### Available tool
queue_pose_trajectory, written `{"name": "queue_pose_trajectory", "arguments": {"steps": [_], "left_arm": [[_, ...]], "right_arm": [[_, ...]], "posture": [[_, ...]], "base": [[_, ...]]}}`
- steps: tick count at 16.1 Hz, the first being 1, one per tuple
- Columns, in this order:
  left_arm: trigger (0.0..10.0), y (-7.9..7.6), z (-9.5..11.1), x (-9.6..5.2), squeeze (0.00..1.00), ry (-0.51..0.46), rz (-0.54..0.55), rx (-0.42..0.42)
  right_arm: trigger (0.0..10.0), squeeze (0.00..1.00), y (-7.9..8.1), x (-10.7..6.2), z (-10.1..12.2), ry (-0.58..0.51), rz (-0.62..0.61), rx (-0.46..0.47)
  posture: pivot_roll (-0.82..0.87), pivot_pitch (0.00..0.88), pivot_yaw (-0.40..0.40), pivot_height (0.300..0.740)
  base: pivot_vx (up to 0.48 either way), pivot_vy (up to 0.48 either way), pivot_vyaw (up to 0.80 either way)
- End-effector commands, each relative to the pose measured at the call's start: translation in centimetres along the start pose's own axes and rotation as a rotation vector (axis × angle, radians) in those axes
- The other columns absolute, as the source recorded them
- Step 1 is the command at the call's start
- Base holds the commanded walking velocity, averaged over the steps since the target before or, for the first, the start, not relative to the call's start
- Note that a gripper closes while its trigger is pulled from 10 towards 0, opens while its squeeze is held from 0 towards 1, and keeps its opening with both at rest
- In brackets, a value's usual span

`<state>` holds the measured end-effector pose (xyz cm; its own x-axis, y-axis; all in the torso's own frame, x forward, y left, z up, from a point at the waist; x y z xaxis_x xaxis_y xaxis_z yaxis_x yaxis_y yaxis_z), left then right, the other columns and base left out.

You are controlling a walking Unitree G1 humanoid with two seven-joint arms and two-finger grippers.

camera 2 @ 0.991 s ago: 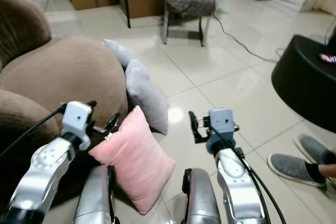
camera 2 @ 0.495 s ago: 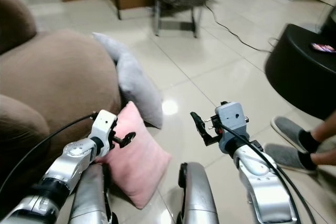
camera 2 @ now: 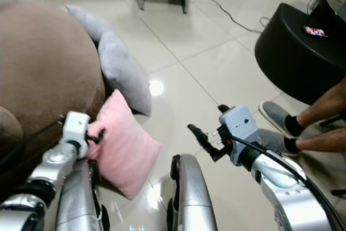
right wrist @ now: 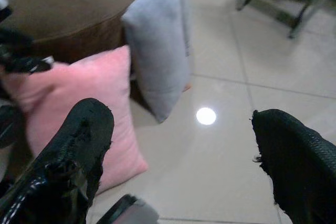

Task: Move the pillow to the sofa from floor

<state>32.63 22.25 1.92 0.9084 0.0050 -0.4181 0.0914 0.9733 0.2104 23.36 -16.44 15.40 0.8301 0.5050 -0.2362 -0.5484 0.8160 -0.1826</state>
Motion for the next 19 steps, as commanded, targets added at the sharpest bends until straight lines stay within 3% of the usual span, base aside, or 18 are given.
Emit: {"name": "queue_pose_trajectory", "arguments": {"steps": [1, 5, 9, 12, 16, 17, 18, 19], "left_arm": [[10.0, 0.1, -0.9, -0.2, 0.14, 0.025, 0.011, 0.015], [10.0, 0.2, -2.1, -0.6, 0.15, 0.065, -0.021, 0.068], [10.0, 0.6, -1.5, -0.3, 0.14, 0.043, 0.014, 0.108], [10.0, 0.2, -0.9, -0.1, 0.14, 0.020, 0.017, 0.117], [10.0, -0.9, -1.4, 0.1, 0.13, 0.056, -0.001, 0.206], [9.0, -1.5, -1.6, 0.1, 0.13, 0.074, -0.009, 0.287], [5.8, -1.5, -1.7, 0.2, 0.11, 0.085, -0.003, 0.320], [5.9, -1.5, -1.7, 0.2, 0.11, 0.094, 0.013, 0.351]], "right_arm": [[10.0, 0.00, -0.1, -0.3, 0.1, 0.018, 0.017, -0.006], [10.0, 0.00, -0.6, -0.6, 0.6, 0.035, 0.022, -0.013], [10.0, 0.00, -0.4, -0.9, 0.6, 0.037, -0.019, 0.005], [10.0, 0.00, 0.1, -1.7, 0.3, 0.053, -0.035, 0.019], [10.0, 0.00, 1.0, -2.8, 0.0, 0.083, -0.003, 0.023], [10.0, 0.00, 1.0, -3.0, 0.1, 0.083, -0.013, 0.026], [10.0, 0.00, 1.0, -3.0, 0.1, 0.083, -0.014, 0.025], [10.0, 0.00, 1.1, -3.1, 0.2, 0.083, -0.014, 0.025]], "posture": [[-0.19, 0.247, -0.155, 0.531], [-0.20, 0.301, -0.159, 0.531], [-0.19, 0.330, -0.134, 0.531], [-0.20, 0.330, -0.130, 0.531], [-0.22, 0.331, -0.130, 0.531], [-0.23, 0.325, -0.128, 0.531], [-0.23, 0.325, -0.128, 0.531], [-0.23, 0.330, -0.126, 0.531]], "base": [[0.000, 0.000, 0.00], [0.000, 0.000, 0.00], [0.000, 0.000, 0.00], [0.000, 0.000, 0.00], [0.000, 0.000, 0.00], [0.000, 0.000, 0.00], [0.000, 0.000, 0.00], [0.000, 0.000, 0.00]]}}
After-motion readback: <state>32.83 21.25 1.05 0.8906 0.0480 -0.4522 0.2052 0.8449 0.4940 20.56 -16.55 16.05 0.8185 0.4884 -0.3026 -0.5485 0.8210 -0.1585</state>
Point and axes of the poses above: a point about 5 cm out from each wrist's last joint towards the gripper, its own x axis pointing out of the wrist towards the gripper, its own z axis along the axis of the wrist's last joint, y = z × x, the point moved 2 cm from there along x, pointing out of the wrist towards the gripper, and after that the axes turned 1 degree about x, right-handed, at the moved point
